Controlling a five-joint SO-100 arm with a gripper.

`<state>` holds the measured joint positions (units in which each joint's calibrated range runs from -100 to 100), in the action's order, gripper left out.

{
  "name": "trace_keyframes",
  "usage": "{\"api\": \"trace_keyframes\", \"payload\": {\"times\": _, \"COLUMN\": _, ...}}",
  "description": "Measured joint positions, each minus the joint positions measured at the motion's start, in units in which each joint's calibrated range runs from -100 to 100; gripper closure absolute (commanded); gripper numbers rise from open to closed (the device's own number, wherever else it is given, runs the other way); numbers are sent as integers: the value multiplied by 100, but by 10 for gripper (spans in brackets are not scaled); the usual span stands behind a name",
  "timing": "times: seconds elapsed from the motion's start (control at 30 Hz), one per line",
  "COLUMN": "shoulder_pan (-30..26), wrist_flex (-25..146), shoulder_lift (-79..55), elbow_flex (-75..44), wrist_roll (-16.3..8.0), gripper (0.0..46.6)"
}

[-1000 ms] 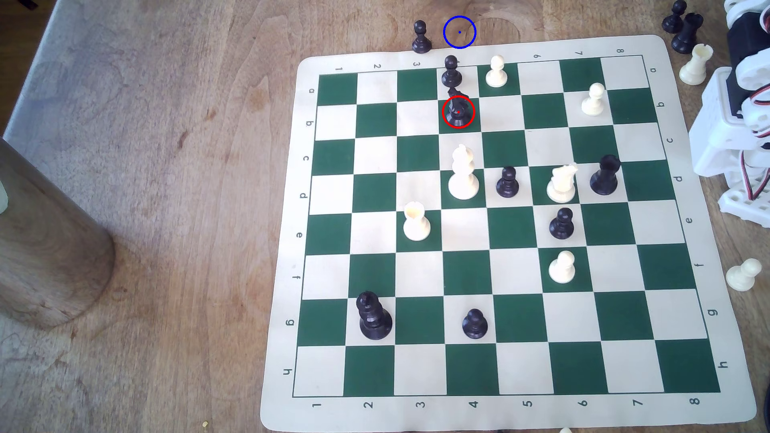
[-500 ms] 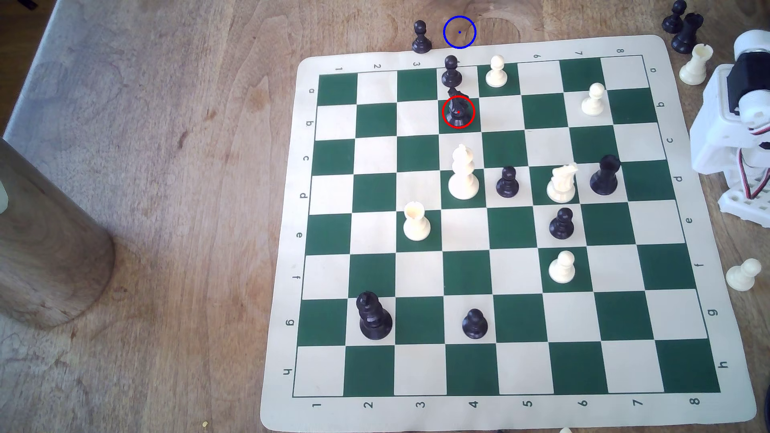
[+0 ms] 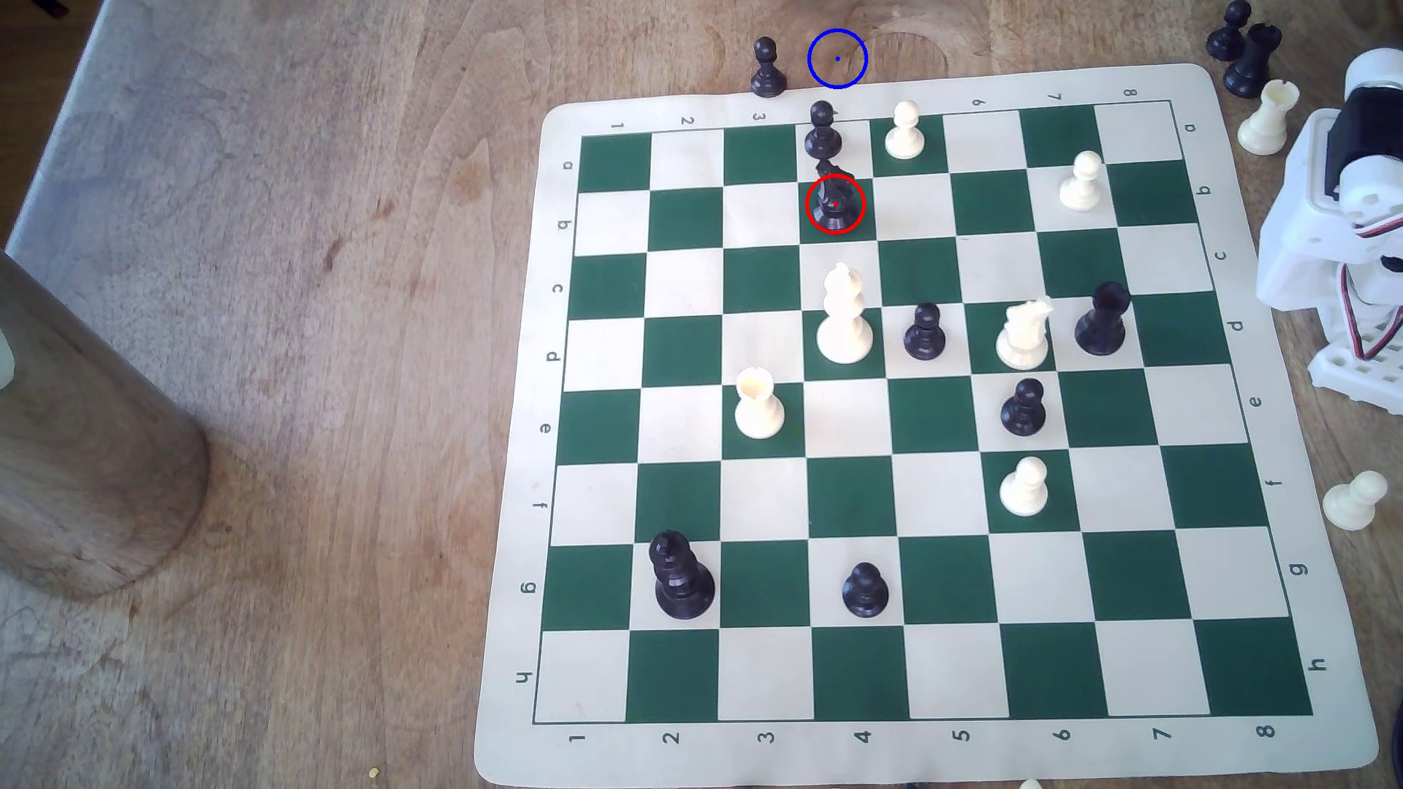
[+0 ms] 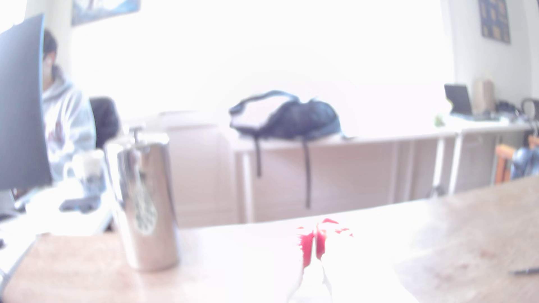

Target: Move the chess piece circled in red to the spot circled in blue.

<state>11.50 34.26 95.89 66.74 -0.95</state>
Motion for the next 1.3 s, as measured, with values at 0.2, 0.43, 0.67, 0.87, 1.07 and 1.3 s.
{"api": "trace_keyframes", "payload": {"times": 0.2, "shoulder_pan": -583, "wrist_flex": 1187, "shoulder_lift": -947, "elbow_flex": -714, "wrist_roll": 234, "gripper": 464}}
{"api": "trace_keyframes", "payload": {"times": 0.43, "shoulder_pan": -487, "wrist_flex": 1785, "shoulder_lift": -2505, "elbow_flex": -1527, "wrist_roll": 103, "gripper": 464}}
{"api": "trace_keyframes", "payload": {"times": 0.67, "shoulder_pan": -184, "wrist_flex": 2303, "shoulder_lift": -4675, "elbow_flex": -2576, "wrist_roll": -181, "gripper": 457}}
{"api": "trace_keyframes", "payload": {"times": 0.87, "shoulder_pan": -184, "wrist_flex": 2733, "shoulder_lift": -5815, "elbow_flex": -3389, "wrist_roll": -684, "gripper": 423}}
{"api": "trace_keyframes", "payload": {"times": 1.07, "shoulder_pan": -59, "wrist_flex": 2733, "shoulder_lift": -6871, "elbow_flex": -3931, "wrist_roll": -1289, "gripper": 383}}
{"api": "trace_keyframes", "payload": {"times": 1.3, "shoulder_pan": 59, "wrist_flex": 2454, "shoulder_lift": -7315, "elbow_flex": -3895, "wrist_roll": -1216, "gripper": 356}}
